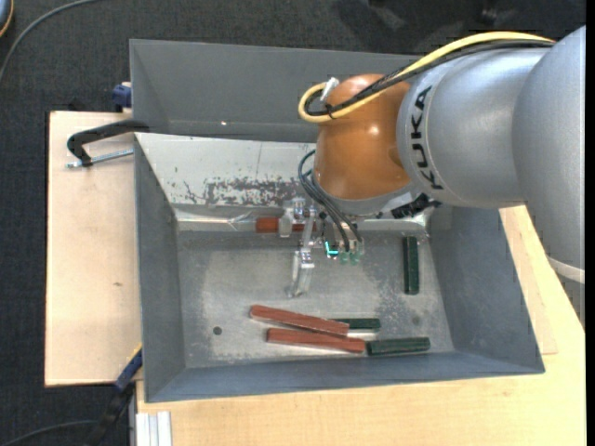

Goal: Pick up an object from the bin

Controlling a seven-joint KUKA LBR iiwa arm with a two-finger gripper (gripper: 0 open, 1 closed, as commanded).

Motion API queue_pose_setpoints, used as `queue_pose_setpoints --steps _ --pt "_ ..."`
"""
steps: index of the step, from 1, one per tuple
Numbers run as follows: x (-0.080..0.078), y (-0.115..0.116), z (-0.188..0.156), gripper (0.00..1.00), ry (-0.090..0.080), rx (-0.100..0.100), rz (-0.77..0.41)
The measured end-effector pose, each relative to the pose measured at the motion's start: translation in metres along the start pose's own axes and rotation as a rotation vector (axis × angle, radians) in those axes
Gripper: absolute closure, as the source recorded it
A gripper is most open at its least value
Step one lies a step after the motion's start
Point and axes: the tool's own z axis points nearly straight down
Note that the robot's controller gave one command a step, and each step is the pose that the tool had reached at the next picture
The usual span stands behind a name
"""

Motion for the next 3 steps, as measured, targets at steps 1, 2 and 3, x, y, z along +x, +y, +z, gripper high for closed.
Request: queue_pose_setpoints --steps 1,2,3 --pt "0.068 -0.011 0.065 0.00 0.003 0.001 -0.062" --pt "0.064 -0.010 0.060 1.00 -0.007 -0.001 -0.061" --pt "0.034 0.012 0.057 1.00 -0.011 0.001 -0.597"
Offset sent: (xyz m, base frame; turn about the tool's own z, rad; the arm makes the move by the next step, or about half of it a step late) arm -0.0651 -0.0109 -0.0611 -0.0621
